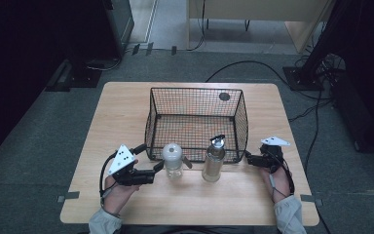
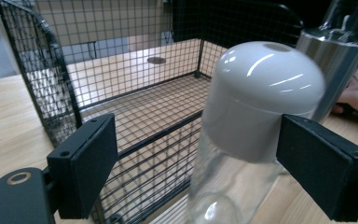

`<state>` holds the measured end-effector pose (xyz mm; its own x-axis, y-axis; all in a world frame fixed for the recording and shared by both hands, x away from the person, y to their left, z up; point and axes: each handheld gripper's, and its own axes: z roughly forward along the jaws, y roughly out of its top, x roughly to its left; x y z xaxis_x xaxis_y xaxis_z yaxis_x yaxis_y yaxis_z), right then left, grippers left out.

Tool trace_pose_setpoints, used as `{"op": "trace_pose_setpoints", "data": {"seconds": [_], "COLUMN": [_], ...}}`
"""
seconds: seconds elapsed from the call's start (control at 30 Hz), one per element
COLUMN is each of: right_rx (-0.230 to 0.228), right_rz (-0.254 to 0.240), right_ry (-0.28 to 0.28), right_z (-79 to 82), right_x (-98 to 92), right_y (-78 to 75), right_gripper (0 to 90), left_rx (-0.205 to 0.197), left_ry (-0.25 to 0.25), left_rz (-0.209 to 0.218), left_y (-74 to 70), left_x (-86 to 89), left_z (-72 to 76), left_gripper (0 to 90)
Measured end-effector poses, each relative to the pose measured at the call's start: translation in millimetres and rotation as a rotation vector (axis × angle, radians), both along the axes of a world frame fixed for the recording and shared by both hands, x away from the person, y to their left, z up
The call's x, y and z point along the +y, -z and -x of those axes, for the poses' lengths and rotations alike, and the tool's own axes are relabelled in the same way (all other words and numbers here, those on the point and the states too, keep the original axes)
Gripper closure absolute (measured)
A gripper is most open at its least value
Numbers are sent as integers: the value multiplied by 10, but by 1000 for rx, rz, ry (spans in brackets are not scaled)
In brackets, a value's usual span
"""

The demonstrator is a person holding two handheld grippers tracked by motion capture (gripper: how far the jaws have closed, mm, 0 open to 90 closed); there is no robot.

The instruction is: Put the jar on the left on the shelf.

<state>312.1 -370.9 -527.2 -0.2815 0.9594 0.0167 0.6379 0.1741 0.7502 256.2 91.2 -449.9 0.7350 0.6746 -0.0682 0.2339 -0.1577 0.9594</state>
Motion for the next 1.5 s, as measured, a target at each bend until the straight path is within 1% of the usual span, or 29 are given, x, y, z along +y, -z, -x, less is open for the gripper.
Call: {"op": "trace_pose_setpoints", "data": {"seconds": [0.1,0.2,0.27,0.33,0.4,0.57,0.63,0.73,0.8,0.93,1.07,1.13,1.23,1.27,1.33,1.37,1.5], "right_rx": [0,0,0,0,0,1,1,0,0,0,-1,-1,-2,-1,1,0,0], "right_rz": [0,0,0,0,0,0,0,0,0,2,-1,2,2,2,-1,-1,0], "right_ry": [0,0,1,1,2,7,9,12,15,24,30,29,29,29,32,32,34], "right_z": [0,0,-1,-1,-1,-3,-4,-4,-3,22,61,77,102,110,127,134,154], "right_x": [0,0,0,0,1,5,7,10,12,16,18,14,10,8,6,4,-6], "right_y": [0,0,0,0,0,-1,-1,-1,-1,0,1,2,2,1,1,2,2], "right_gripper": [161,160,161,160,160,160,160,160,161,161,161,161,161,161,161,161,161], "left_rx": [-3,5,2,1,1,7,3,-1,-4,-8,-3,-1,6,7,18,15,6], "left_ry": [6,11,16,25,39,46,43,38,38,51,68,77,91,96,115,117,116], "left_rz": [21,49,52,39,39,27,16,13,21,15,7,7,-1,2,7,7,-12], "left_y": [-1,11,20,27,39,71,88,95,98,122,152,166,184,194,204,203,190], "left_x": [-23,-59,-87,-115,-140,-204,-224,-248,-268,-335,-398,-427,-464,-470,-479,-489,-497], "left_z": [21,34,44,50,55,44,41,32,19,-19,-66,-87,-126,-134,-158,-158,-152], "left_gripper": [127,127,128,128,127,128,128,128,128,137,138,169,171,216,249,284,292]}}
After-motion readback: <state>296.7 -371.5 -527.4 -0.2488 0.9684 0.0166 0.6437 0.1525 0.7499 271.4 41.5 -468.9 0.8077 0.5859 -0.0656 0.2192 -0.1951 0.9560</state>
